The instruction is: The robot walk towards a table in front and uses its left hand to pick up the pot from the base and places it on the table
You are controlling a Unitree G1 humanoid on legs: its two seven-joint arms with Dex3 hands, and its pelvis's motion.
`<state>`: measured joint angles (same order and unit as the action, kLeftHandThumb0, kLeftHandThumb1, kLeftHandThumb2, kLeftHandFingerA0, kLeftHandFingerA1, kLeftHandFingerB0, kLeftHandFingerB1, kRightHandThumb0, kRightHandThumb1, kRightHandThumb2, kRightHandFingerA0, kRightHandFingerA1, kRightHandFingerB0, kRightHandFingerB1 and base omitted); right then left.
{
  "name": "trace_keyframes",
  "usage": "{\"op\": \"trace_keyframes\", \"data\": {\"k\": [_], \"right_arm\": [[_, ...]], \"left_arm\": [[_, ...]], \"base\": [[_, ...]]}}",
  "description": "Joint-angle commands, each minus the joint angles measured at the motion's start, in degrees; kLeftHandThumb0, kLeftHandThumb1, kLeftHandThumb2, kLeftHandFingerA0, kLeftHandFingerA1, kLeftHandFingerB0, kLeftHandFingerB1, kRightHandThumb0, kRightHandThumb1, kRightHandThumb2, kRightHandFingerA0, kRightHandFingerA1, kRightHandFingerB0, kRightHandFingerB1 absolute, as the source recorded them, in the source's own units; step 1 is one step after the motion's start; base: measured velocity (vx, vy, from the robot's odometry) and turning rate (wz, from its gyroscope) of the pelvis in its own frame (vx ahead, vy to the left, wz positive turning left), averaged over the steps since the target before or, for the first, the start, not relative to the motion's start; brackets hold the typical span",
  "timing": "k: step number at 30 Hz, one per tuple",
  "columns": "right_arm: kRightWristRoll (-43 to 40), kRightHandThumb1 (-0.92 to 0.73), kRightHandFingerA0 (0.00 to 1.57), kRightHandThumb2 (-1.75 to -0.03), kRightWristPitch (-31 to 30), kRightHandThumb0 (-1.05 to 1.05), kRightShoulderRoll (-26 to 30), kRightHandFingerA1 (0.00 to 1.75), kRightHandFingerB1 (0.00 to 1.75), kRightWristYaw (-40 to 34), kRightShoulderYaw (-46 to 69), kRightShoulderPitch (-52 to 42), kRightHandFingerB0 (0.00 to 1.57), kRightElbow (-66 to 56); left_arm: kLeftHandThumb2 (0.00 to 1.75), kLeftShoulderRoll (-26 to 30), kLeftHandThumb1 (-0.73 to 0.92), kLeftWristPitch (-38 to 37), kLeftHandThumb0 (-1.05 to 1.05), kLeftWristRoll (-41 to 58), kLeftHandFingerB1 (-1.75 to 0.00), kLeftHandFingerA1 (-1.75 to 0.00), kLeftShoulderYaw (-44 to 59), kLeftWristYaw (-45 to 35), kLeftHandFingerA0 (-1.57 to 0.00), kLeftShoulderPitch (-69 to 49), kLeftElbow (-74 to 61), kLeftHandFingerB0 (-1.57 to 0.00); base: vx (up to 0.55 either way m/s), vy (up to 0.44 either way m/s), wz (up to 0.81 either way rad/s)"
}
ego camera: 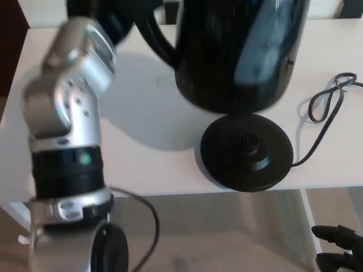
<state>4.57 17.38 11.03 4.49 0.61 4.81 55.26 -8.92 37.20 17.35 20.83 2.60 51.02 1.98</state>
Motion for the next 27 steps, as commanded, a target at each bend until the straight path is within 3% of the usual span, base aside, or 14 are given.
{"op": "trace_keyframes", "data": {"k": [1, 6, 12, 16, 22, 27], "right_arm": [[0.7, -0.72, 0.49, -0.6, -1.8, -0.07, 1.0, 0.49, 0.47, -0.6, -0.2, -0.3, 0.47, -1.5], [0.8, -0.73, 0.49, -0.6, -2.6, -0.06, 1.0, 0.49, 0.46, -0.2, -0.3, -0.7, 0.47, -2.8], [0.9, -0.73, 0.48, -0.61, -3.4, -0.06, 0.8, 0.48, 0.46, -0.1, -0.4, 0.1, 0.47, -2.9], [1.0, -0.74, 0.48, -0.61, -3.0, -0.06, 0.9, 0.47, 0.45, 0.2, -0.6, 0.0, 0.46, -2.6], [0.7, -0.73, 0.48, -0.61, -1.6, -0.06, 1.4, 0.5, 0.47, 0.3, -0.1, -0.7, 0.47, -1.9], [0.7, -0.73, 0.49, -0.61, -2.4, -0.05, 1.7, 0.48, 0.46, 0.1, 0.1, -2.0, 0.47, -3.5]], "left_arm": [[0.68, 3.9, 0.84, 6.3, -0.25, 6.7, -0.97, -1.43, 3.0, 0.9, -0.77, 4.3, -4.0, -0.69], [0.66, 10.1, 0.89, 4.9, -0.2, 4.9, -1.07, -1.58, 1.8, -2.9, -0.69, 0.4, -4.7, -0.62], [0.67, 17.2, 0.84, -1.1, -0.21, 1.3, -0.96, -1.38, -1.7, -7.0, -0.85, -5.9, -3.3, -0.64], [0.68, 20.4, 0.82, -5.8, -0.22, -0.4, -0.94, -1.45, -3.3, -9.0, -0.84, -10.3, -1.4, -0.67], [0.64, 23.3, 0.84, -13.3, -0.22, -3.0, -1.03, -1.58, -4.9, -11.7, -0.76, -15.1, 4.4, -0.63], [0.68, 24.5, 0.8, -17.9, -0.22, -6.3, -0.97, -1.52, -8.1, -12.9, -0.8, -18.0, 8.8, -0.68]], "base": [[0.0, 0.0, 0.0], [0.0, 0.0, 0.0], [0.0, 0.0, 0.0], [0.0, 0.0, 0.0], [0.0, 0.0, 0.0], [0.0, 0.0, 0.0]]}}
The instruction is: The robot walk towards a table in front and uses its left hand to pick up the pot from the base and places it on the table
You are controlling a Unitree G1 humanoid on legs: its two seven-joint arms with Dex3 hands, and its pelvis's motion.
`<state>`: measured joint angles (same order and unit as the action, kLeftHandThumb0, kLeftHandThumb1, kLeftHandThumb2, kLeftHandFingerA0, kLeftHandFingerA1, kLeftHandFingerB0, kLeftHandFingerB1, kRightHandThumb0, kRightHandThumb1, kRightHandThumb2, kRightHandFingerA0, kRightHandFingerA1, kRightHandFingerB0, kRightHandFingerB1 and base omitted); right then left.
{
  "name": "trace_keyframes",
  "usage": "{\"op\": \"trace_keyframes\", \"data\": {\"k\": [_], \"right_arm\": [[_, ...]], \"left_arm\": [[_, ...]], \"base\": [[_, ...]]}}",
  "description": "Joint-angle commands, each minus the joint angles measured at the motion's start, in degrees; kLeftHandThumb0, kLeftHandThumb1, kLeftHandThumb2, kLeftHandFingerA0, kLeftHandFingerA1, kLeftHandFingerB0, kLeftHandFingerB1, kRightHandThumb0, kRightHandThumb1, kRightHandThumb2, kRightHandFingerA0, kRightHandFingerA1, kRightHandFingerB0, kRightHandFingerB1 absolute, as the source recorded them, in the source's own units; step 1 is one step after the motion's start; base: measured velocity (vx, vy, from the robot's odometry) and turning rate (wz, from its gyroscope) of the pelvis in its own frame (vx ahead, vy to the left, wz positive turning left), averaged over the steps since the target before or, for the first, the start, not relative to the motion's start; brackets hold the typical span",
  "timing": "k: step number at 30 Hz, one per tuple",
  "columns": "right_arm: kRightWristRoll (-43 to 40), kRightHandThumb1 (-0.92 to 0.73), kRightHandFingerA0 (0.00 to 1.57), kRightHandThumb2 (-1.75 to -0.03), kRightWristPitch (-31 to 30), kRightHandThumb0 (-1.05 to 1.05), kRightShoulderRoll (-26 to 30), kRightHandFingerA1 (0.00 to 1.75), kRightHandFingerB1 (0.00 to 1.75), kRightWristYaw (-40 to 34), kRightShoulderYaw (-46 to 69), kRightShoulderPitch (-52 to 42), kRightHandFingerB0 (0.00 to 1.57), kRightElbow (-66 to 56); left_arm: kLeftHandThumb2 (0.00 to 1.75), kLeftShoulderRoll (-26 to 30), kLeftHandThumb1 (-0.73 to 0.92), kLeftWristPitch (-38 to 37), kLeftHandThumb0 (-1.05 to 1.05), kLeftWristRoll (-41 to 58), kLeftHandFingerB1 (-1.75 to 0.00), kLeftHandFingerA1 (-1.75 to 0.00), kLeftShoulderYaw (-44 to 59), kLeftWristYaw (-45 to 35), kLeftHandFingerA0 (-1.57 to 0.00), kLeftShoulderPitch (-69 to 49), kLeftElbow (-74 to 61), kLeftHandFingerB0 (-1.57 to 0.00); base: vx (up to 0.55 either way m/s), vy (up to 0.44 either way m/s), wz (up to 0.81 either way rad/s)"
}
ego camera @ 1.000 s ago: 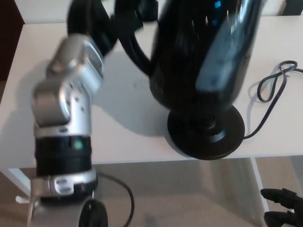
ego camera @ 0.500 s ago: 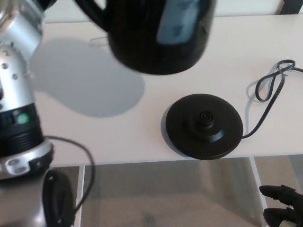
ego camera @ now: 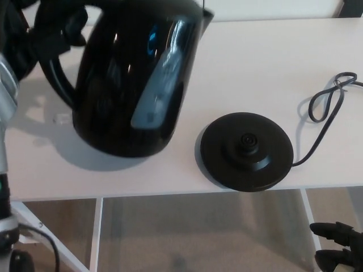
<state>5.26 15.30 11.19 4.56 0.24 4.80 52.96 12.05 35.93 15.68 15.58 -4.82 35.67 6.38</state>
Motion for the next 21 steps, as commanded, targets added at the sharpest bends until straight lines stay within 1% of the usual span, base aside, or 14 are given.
{"op": "trace_keyframes", "data": {"k": [1, 4, 5, 9, 10, 11, 13, 14, 15, 16, 18, 19, 20, 21], "right_arm": [[-0.1, -0.73, 0.49, -0.61, -0.4, -0.05, 1.5, 0.48, 0.46, 0.1, 0.5, -2.0, 0.47, -1.3], [0.2, -0.73, 0.49, -0.6, -0.7, -0.07, 1.3, 0.48, 0.46, 0.1, 0.1, -1.0, 0.46, -0.5], [0.3, -0.73, 0.49, -0.6, -0.8, -0.07, 1.3, 0.49, 0.45, 0.0, 0.1, -0.9, 0.47, -0.6], [0.5, -0.73, 0.49, -0.6, 0.0, -0.06, 1.2, 0.5, 0.47, -0.2, -0.1, -0.8, 0.46, -1.0], [0.5, -0.73, 0.49, -0.6, -0.2, -0.06, 1.1, 0.49, 0.47, -0.3, -0.1, -0.7, 0.46, -1.0], [0.6, -0.73, 0.48, -0.61, -0.5, -0.06, 1.1, 0.49, 0.46, -0.3, -0.1, -0.6, 0.45, -1.0], [0.5, -0.74, 0.48, -0.6, -0.3, -0.05, 1.3, 0.49, 0.46, -0.1, -0.1, -0.5, 0.46, -0.8], [0.8, -0.73, 0.48, -0.6, -0.1, -0.06, 1.4, 0.48, 0.47, -0.2, -0.3, -0.2, 0.46, -0.6], [0.9, -0.74, 0.48, -0.6, 0.0, -0.06, 1.5, 0.49, 0.47, -0.2, -0.3, 0.0, 0.46, -0.5], [0.8, -0.74, 0.48, -0.6, 0.0, -0.06, 1.4, 0.49, 0.47, -0.1, -0.3, 0.1, 0.46, -0.5], [0.8, -0.73, 0.47, -0.61, -0.4, -0.07, 1.5, 0.48, 0.46, 0.0, -0.2, 0.5, 0.46, -0.4], [0.9, -0.73, 0.47, -0.61, -0.4, -0.07, 1.5, 0.48, 0.46, 0.0, -0.3, 0.6, 0.46, -0.3], [0.9, -0.73, 0.47, -0.61, -0.6, -0.07, 1.5, 0.48, 0.46, 0.2, -0.3, 0.6, 0.46, -0.3], [1.0, -0.73, 0.48, -0.61, -0.5, -0.06, 1.6, 0.47, 0.45, 0.2, -0.4, 0.6, 0.46, -0.4]], "left_arm": [[0.68, 3.6, 0.8, -16.9, -0.22, -4.7, -0.97, -1.52, -3.1, -5.4, -0.8, -2.8, 4.6, -0.68], [0.64, 4.2, 0.82, -19.1, -0.23, -6.1, -1.0, -1.49, -4.7, -5.3, -0.76, -3.6, 5.9, -0.67], [0.64, 4.3, 0.82, -19.6, -0.23, -6.2, -0.98, -1.47, -5.1, -5.5, -0.73, -3.6, 6.1, -0.68], [0.64, 4.0, 0.82, -19.8, -0.2, -5.5, -0.9, -1.43, -6.4, -6.2, -0.76, -3.7, 5.1, -0.72], [0.66, 4.0, 0.79, -19.4, -0.21, -5.2, -0.78, -1.36, -6.4, -6.2, -0.8, -3.6, 4.7, -0.75], [0.63, 4.0, 0.81, -19.1, -0.2, -5.4, -0.6, -1.16, -6.7, -5.9, -0.87, -3.8, 3.9, -0.77], [0.64, 4.2, 0.81, -19.3, -0.2, -5.8, -0.55, -1.11, -7.7, -5.5, -0.89, -4.2, 2.7, -0.75], [0.62, 4.4, 0.72, -18.5, -0.31, -4.8, -0.4, -0.69, -7.8, -6.7, -0.91, -4.2, 2.2, -0.53], [0.6, 4.8, 0.67, -17.9, -0.35, -4.0, -0.35, -0.53, -7.8, -8.0, -0.79, -4.3, 2.0, -0.44], [0.6, 5.2, 0.67, -17.6, -0.35, -3.6, -0.35, -0.53, -7.9, -8.8, -0.79, -4.3, 2.1, -0.44], [0.57, 6.1, 0.56, -17.0, -0.47, -1.8, -0.28, -0.39, -7.9, -12.3, -0.48, -4.2, 2.4, -0.19], [0.57, 6.4, 0.56, -17.0, -0.47, -1.0, -0.28, -0.39, -7.9, -14.1, -0.48, -4.2, 2.8, -0.19], [0.58, 8.0, 0.55, -17.5, -0.52, -0.4, -0.2, -0.34, -8.8, -18.7, -0.2, -4.1, 3.9, -0.04], [0.73, 10.2, 0.42, -15.8, -0.7, 0.3, -0.03, -0.11, -10.1, -23.6, 0.0, -3.4, 4.9, 0.0]], "base": [[0.0, 0.0, 0.0], [0.0, 0.0, 0.0], [0.0, 0.0, 0.0], [0.0, 0.0, 0.0], [0.0, 0.0, 0.0], [0.0, 0.0, 0.0], [0.0, 0.0, 0.0], [0.0, 0.0, 0.0], [0.0, 0.0, 0.0], [0.0, 0.0, 0.0], [0.0, 0.0, 0.0], [0.0, 0.0, 0.0], [0.0, 0.0, 0.0], [0.0, 0.0, 0.0]]}}
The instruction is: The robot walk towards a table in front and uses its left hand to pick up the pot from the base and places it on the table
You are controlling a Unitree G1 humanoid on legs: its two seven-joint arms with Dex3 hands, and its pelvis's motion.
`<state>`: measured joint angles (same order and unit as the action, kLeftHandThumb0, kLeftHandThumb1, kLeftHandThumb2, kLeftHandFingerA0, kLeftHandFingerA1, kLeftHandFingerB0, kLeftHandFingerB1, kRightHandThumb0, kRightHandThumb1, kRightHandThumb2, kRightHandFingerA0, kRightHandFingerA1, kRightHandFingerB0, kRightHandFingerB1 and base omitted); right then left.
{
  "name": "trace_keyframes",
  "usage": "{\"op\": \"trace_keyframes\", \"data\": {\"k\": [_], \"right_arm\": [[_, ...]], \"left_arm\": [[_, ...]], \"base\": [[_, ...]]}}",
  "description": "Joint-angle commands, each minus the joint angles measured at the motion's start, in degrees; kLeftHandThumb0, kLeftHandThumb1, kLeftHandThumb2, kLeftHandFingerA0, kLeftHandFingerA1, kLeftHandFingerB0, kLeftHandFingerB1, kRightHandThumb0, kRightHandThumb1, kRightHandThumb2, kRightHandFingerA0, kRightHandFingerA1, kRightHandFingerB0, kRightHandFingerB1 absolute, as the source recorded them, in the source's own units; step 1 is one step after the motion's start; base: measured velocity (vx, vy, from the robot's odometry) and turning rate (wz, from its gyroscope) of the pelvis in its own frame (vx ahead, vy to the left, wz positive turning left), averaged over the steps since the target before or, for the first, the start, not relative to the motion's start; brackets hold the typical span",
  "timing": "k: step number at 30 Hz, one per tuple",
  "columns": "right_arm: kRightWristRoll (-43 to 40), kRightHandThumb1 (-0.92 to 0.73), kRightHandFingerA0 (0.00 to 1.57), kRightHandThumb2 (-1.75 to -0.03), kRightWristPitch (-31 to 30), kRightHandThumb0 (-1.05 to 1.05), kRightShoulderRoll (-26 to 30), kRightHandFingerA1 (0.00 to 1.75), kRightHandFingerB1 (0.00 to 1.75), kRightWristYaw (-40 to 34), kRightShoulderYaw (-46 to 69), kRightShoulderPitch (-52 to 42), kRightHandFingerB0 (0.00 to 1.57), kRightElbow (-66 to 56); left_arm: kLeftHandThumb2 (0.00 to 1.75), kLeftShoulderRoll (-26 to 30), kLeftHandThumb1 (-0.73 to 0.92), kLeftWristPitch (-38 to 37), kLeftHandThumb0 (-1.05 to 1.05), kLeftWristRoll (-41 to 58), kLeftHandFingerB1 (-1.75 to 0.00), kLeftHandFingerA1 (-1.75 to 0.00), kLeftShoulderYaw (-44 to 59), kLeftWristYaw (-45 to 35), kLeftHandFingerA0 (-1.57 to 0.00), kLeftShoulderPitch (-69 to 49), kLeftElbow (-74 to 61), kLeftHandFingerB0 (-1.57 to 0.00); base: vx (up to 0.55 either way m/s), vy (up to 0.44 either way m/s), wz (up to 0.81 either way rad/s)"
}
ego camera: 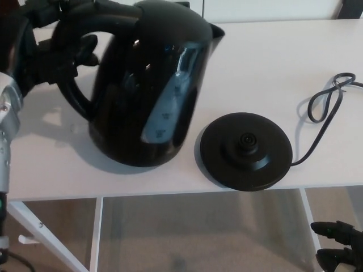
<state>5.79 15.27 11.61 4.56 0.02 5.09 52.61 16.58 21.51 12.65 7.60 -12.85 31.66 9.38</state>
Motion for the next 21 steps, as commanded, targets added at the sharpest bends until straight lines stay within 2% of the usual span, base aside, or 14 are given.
{"op": "trace_keyframes", "data": {"k": [1, 2, 3, 6, 12, 18, 19, 20, 21], "right_arm": [[0.6, -0.73, 0.47, -0.61, -0.1, -0.07, 1.3, 0.49, 0.47, 0.2, -0.3, 0.3, 0.46, 0.1], [0.7, -0.73, 0.47, -0.61, 0.4, -0.07, 1.4, 0.49, 0.47, 0.2, -0.3, 0.4, 0.46, 0.3], [0.6, -0.73, 0.48, -0.61, 0.2, -0.06, 1.3, 0.48, 0.46, 0.3, -0.2, 0.4, 0.46, 0.3], [0.5, -0.73, 0.48, -0.61, -0.5, -0.06, 1.2, 0.48, 0.45, 0.3, -0.1, 0.7, 0.47, 0.0], [1.1, -0.72, 0.49, -0.61, -0.7, -0.07, 1.1, 0.49, 0.46, -0.3, -0.2, 1.5, 0.46, -0.1], [1.4, -0.72, 0.48, -0.61, -1.6, -0.07, 1.3, 0.48, 0.45, -0.3, -0.4, 2.3, 0.45, -0.8], [1.4, -0.73, 0.48, -0.61, -1.7, -0.07, 1.3, 0.47, 0.45, -0.2, -0.4, 2.3, 0.46, -0.9], [1.5, -0.73, 0.47, -0.6, -1.7, -0.07, 1.4, 0.47, 0.45, 0.0, -0.5, 2.3, 0.45, -0.8], [1.5, -0.73, 0.47, -0.6, -1.5, -0.06, 1.4, 0.47, 0.46, 0.1, -0.6, 2.7, 0.45, -0.5]], "left_arm": [[0.79, 7.0, 0.46, -0.4, -0.76, 3.7, 0.0, -0.03, -3.0, -18.8, 0.0, 1.1, 2.6, 0.0], [0.79, 7.8, 0.46, -0.1, -0.76, 3.8, 0.0, -0.03, -3.5, -20.4, 0.0, 1.3, 3.0, 0.0], [0.7, 8.5, 0.42, -0.1, -0.67, 3.8, 0.0, 0.0, -4.0, -21.9, 0.0, 1.5, 3.6, 0.0], [0.72, 11.1, 0.42, -0.2, -0.73, 2.9, 0.0, 0.0, -6.2, -25.8, 0.0, 2.1, 4.0, 0.0], [0.68, 14.7, 0.4, 1.4, -0.63, 3.6, 0.0, 0.0, -8.0, -30.4, 0.0, 3.4, 5.1, 0.0], [0.68, 17.3, 0.39, 0.0, -0.64, 2.7, 0.0, 0.0, -9.1, -33.1, 0.0, 4.7, 7.6, 0.0], [0.65, 18.0, 0.39, 0.1, -0.6, 2.4, 0.0, 0.0, -9.5, -33.4, 0.0, 4.7, 7.7, 0.0], [0.55, 19.4, 0.47, -0.3, -0.58, 0.9, 0.0, 0.0, -10.5, -33.6, 0.0, 4.6, 7.5, 0.0], [0.54, 20.4, 0.46, -0.8, -0.57, -0.1, 0.0, 0.0, -11.2, -34.0, 0.0, 4.9, 7.6, 0.0]], "base": [[0.0, 0.0, 0.0], [0.0, 0.0, 0.0], [0.0, 0.0, 0.0], [0.0, 0.0, 0.0], [0.0, 0.0, 0.0], [0.0, 0.0, 0.0], [0.0, 0.0, 0.0], [0.0, 0.0, 0.0], [0.0, 0.0, 0.0]]}}
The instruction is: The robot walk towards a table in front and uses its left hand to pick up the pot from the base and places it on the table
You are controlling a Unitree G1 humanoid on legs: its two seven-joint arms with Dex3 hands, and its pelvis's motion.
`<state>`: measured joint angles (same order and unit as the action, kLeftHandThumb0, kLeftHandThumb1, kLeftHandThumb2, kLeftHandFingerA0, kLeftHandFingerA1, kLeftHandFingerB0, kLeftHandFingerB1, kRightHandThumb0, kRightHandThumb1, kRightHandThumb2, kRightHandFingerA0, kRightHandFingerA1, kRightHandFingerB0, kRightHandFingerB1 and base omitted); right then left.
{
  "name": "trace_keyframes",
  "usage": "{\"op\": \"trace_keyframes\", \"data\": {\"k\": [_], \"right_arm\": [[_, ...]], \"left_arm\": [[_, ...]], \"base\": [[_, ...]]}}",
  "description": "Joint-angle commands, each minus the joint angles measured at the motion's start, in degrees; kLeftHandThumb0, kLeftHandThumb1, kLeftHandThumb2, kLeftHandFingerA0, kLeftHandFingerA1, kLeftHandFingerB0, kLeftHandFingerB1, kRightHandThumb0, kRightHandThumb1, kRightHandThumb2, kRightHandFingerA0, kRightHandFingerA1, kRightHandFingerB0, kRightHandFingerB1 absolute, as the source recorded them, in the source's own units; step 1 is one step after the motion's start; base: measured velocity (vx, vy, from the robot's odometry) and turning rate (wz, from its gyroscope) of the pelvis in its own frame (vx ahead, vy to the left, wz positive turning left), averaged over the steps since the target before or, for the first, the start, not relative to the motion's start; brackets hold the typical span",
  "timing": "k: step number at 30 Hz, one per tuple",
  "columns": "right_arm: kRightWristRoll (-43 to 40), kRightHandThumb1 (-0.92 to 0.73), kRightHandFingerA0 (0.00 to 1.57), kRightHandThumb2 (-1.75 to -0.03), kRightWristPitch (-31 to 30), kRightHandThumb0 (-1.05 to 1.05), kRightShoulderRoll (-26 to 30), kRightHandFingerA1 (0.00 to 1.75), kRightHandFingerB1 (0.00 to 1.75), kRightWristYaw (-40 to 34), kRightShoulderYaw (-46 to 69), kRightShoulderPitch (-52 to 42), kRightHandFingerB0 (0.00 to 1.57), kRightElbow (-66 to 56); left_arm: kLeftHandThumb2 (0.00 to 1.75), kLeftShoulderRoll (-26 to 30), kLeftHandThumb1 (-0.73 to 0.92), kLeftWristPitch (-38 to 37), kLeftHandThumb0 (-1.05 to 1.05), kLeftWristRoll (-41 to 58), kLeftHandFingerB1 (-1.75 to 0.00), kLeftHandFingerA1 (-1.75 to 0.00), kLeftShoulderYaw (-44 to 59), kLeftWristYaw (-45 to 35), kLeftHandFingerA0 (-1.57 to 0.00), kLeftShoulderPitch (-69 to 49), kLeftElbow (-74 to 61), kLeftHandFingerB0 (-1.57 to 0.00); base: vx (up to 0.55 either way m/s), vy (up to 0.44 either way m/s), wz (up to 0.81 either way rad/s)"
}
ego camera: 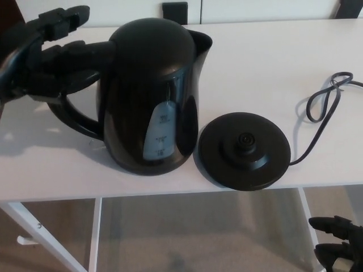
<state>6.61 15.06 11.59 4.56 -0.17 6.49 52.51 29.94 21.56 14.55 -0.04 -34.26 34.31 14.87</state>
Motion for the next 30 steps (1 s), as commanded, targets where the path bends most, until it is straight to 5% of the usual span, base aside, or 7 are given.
{"op": "trace_keyframes", "data": {"k": [1, 4, 7, 8, 9, 23, 30], "right_arm": [[0.8, -0.73, 0.47, -0.6, -1.0, -0.06, 1.5, 0.47, 0.46, 0.1, -0.5, 1.8, 0.45, 0.0], [0.9, -0.72, 0.47, -0.6, -1.3, -0.07, 1.3, 0.47, 0.45, -0.2, -0.6, 2.1, 0.45, 0.5], [0.9, -0.72, 0.49, -0.61, -1.1, -0.06, 1.3, 0.49, 0.46, 0.0, -0.7, 2.0, 0.45, 0.7], [0.8, -0.72, 0.49, -0.61, -0.8, -0.06, 1.4, 0.49, 0.46, 0.0, -0.7, 2.1, 0.45, 0.9], [0.9, -0.72, 0.49, -0.6, -0.4, -0.06, 1.4, 0.49, 0.46, -0.2, -0.8, 2.0, 0.46, 1.2], [1.5, -0.71, 0.51, -0.59, 0.4, -0.04, 1.0, 0.5, 0.46, -1.2, -1.4, 0.7, 0.47, 3.0], [1.5, -0.71, 0.49, -0.59, 1.2, -0.04, 1.1, 0.49, 0.47, 0.3, -1.9, -0.7, 0.47, 4.6]], "left_arm": [[0.54, 7.7, 0.46, -1.3, -0.57, -2.5, 0.0, 0.0, -4.0, -13.0, 0.0, 2.6, 2.4, 0.0], [0.56, 9.9, 0.45, -4.6, -0.59, -4.7, 0.0, -0.02, -6.4, -14.4, 0.0, 2.9, 3.6, 0.0], [0.8, 12.2, 0.42, -7.8, -0.72, -6.7, 0.0, -0.06, -8.7, -15.6, 0.0, 2.9, 4.4, 0.0], [0.8, 12.6, 0.42, -7.8, -0.72, -6.5, 0.0, -0.06, -8.8, -15.9, 0.0, 2.9, 4.3, 0.0], [0.55, 12.8, 0.47, -9.0, -0.75, -6.4, 0.0, 0.0, -8.7, -16.2, 0.0, 2.6, 4.7, 0.0], [0.59, 10.1, 0.5, -4.9, -0.93, 3.9, 0.0, 0.0, 8.3, -14.2, 0.0, -1.1, -4.7, 0.0], [0.56, 13.5, 0.51, -12.0, -0.79, 6.5, 0.0, 0.0, 23.1, -16.4, 0.0, -10.5, 3.2, 0.0]], "base": [[0.0, 0.0, 0.0], [0.0, 0.0, 0.0], [0.0, 0.0, 0.0], [0.0, 0.0, 0.0], [0.0, 0.0, 0.0], [0.0, 0.0, 0.0], [0.0, 0.0, 0.0]]}}
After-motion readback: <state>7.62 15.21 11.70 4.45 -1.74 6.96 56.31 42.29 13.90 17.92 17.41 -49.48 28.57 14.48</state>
